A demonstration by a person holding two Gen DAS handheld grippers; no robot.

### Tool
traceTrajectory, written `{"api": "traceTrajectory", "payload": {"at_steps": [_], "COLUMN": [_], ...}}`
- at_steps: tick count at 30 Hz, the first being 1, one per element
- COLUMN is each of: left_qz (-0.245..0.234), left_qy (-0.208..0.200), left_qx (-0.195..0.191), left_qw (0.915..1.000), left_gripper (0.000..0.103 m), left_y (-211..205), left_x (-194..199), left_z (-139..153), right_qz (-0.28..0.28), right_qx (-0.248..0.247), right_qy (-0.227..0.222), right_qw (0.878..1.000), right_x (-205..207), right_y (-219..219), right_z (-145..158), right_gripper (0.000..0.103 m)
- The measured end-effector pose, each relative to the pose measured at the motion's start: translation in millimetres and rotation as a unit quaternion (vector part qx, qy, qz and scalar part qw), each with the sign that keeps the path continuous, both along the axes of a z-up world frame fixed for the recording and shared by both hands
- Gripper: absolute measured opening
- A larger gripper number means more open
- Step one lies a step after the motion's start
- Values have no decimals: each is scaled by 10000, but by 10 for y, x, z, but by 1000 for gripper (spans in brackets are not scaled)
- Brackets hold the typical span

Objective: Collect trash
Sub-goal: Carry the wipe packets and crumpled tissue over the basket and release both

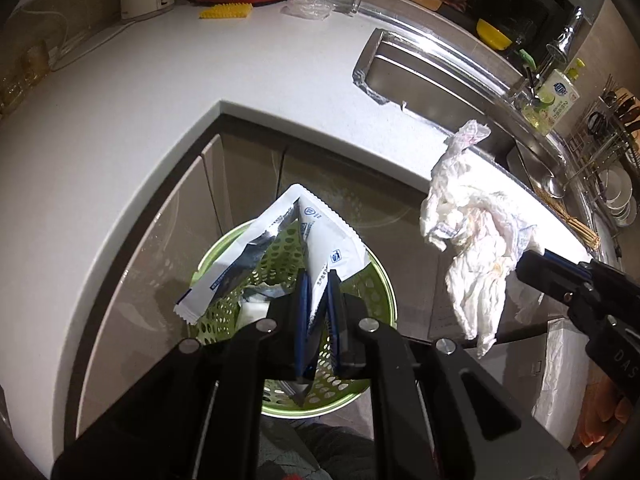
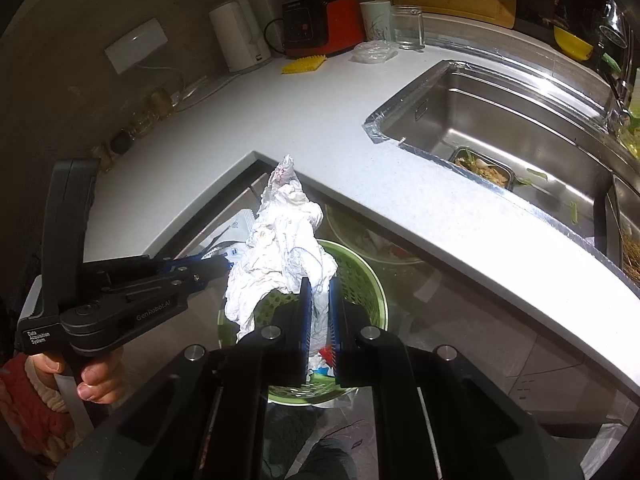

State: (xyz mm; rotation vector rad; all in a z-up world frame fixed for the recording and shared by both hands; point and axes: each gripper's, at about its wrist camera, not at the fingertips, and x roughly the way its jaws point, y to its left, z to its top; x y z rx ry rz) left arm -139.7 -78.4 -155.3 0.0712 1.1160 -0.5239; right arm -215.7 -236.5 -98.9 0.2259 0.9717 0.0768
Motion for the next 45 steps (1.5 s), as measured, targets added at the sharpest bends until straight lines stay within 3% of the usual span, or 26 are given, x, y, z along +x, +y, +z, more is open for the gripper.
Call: {"api": "traceTrajectory", "payload": {"at_steps": [10,19,25,32,41,44,45], "left_qz": [21,58,68,289,947,1106,1165], "left_qy": [526,537,441,31,-388,-469,-461], "left_qx": [150,207,183,292,274,330,326], "left_qw": [9985,9983,9988,9992,9944,9922,9916], "left_gripper": [13,38,47,79,88,88,88], "left_y": [-178,-201,-241,19,506,597,626], "left_x": [-84,-106,-68,-51,-28,-45,-44], "left_z": [-396,-395,-295,46,405,437,443], "right_qz": [14,42,67,215,707,846,861], "right_qx": [8,59,77,105,39,56,55], "right_qy": [153,183,175,179,356,530,583], "right_qw": [9999,9998,9998,9996,9969,9950,9946], "right_x": [-129,-134,-112,-48,50,73,86], "right_y": [-140,-202,-223,-137,173,258,282], "right_z": [-110,-144,-146,-213,-487,-643,-693], "right_gripper": [9,9,9,9,10,13,22]}}
